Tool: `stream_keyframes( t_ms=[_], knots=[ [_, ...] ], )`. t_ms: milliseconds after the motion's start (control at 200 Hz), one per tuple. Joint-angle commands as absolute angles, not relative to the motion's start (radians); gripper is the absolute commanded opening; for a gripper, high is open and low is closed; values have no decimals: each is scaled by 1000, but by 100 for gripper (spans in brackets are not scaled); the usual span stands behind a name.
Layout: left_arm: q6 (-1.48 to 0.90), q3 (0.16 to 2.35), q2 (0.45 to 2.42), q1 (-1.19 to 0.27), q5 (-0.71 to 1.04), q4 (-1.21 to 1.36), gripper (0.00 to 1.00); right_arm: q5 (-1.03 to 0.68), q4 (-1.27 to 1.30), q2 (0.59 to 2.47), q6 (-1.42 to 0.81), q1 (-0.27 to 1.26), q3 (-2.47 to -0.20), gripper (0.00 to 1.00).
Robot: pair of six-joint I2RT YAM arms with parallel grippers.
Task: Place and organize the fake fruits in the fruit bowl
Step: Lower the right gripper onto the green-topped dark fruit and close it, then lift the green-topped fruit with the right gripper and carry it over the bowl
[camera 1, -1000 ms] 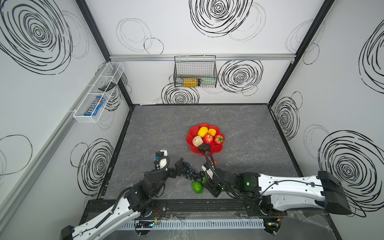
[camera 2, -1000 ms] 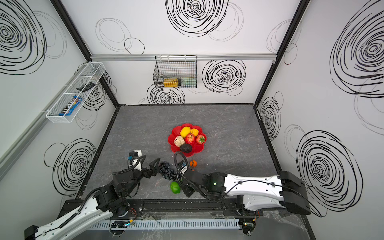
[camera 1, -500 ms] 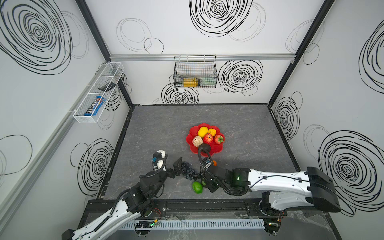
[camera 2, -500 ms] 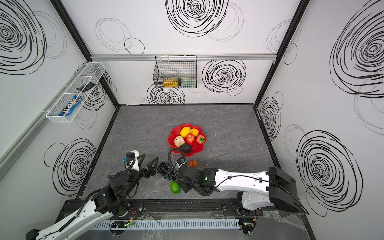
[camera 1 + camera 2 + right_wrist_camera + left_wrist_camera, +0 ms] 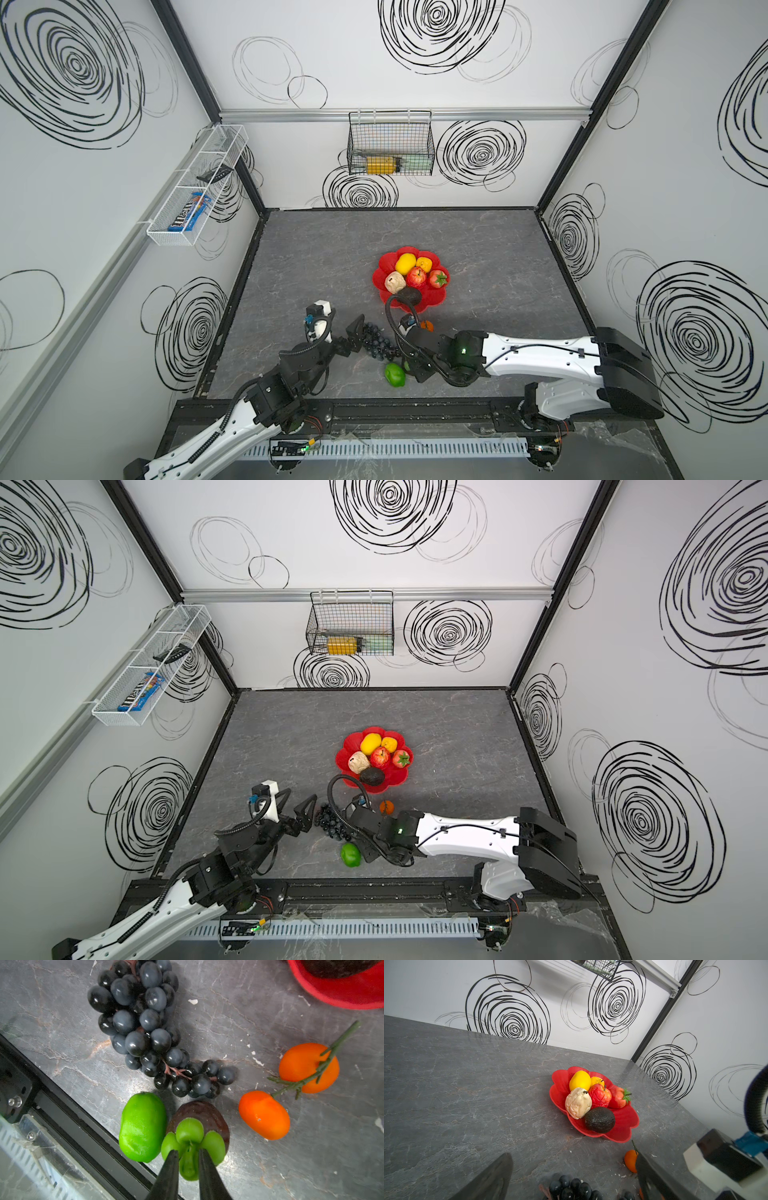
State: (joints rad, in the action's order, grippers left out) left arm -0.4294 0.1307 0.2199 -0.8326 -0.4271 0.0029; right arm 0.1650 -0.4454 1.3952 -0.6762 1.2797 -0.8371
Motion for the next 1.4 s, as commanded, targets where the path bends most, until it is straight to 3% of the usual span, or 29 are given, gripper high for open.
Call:
stream_keyframes(
  t_ms=[0,300,711,1056,1396],
  knots=[
    [-418,123,221,-824,-423,52,96,180,-479,1396,-690,1280,-850,22],
    [-416,118,228,-824,-417,64,96,182,-487,1401,-683,1289,-874,13],
    [-420,118,212,-820,-415,54,96,196,-573,1311,-643,1270,-950,10],
    [-423,126,196,-816,-410,31,96,221,-558,1194,-453,1061,-1032,8],
    [-423,126,170,-808,-411,8,96,135,-480,1313,-308,821,-1106,8]
  ],
)
